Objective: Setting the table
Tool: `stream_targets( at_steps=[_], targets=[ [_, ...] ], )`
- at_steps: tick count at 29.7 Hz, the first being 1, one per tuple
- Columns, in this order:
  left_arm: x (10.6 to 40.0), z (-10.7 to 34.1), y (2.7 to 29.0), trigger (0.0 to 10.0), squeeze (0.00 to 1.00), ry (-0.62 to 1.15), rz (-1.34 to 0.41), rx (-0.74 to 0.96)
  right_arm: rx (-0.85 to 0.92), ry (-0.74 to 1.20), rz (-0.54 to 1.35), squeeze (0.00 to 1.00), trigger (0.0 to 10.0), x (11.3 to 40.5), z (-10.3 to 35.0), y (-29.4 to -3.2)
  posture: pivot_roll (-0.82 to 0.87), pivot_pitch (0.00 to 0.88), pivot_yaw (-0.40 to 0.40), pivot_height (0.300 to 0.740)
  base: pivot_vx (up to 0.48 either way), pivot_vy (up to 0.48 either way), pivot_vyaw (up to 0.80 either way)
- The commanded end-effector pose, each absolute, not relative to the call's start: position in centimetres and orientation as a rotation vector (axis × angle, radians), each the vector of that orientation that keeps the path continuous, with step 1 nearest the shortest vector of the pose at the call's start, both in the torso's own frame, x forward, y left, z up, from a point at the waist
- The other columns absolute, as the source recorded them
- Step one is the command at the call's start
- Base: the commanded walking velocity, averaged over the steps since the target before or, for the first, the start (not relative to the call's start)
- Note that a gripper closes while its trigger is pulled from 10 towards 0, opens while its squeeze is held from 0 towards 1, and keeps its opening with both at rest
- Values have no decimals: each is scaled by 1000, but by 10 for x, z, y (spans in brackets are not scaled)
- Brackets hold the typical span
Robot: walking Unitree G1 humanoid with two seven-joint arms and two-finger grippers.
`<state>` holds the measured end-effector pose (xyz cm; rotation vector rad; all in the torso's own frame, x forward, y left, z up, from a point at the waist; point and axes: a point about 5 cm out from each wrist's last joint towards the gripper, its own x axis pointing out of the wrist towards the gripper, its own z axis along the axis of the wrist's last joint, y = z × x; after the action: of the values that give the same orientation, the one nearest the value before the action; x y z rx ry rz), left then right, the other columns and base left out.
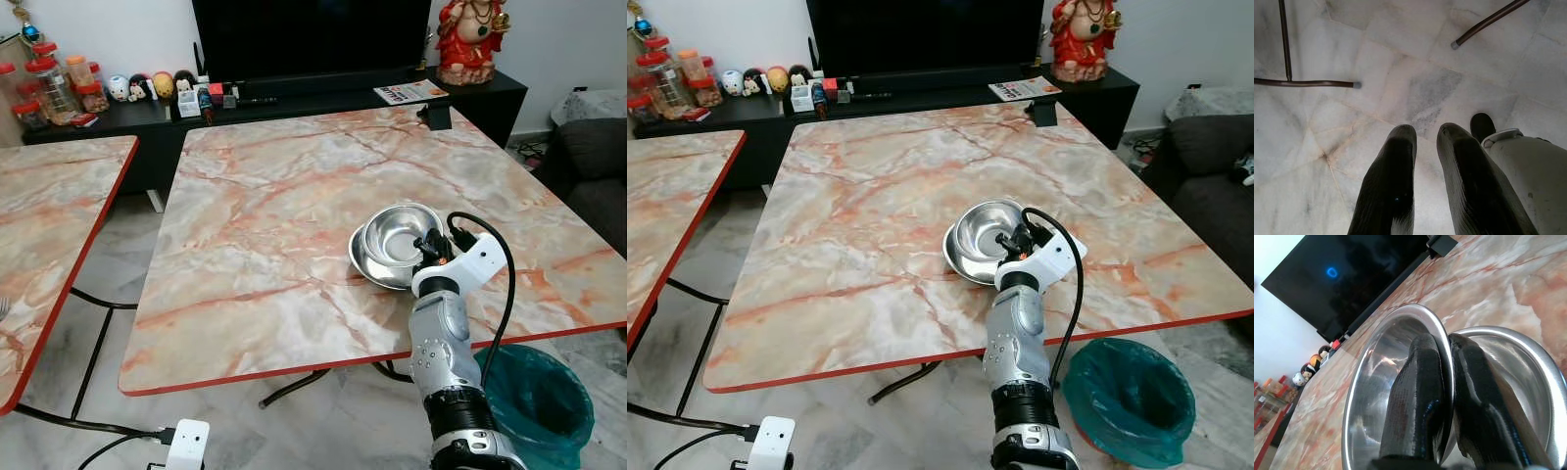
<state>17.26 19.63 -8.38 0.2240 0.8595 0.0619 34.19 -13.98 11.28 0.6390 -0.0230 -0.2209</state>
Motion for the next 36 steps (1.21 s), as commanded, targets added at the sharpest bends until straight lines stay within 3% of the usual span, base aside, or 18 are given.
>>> stream_targets(
  at_steps=[1, 19, 36],
  targets=[
    [172, -84, 200, 10000, 0, 860, 61, 235, 660, -29, -181, 0, 10000, 347, 120, -129, 26, 23, 50, 740, 0, 0, 0],
    [172, -83, 202, 10000, 0, 862, 61, 239, 739, 37, -184, 0, 10000, 366, 121, -120, 38, 20, 60, 740, 0, 0, 0],
    [171, -84, 203, 10000, 0, 867, 50, 235, 830, 91, -241, 0, 10000, 366, 112, -117, 39, 23, 63, 740, 0, 0, 0]
  ],
)
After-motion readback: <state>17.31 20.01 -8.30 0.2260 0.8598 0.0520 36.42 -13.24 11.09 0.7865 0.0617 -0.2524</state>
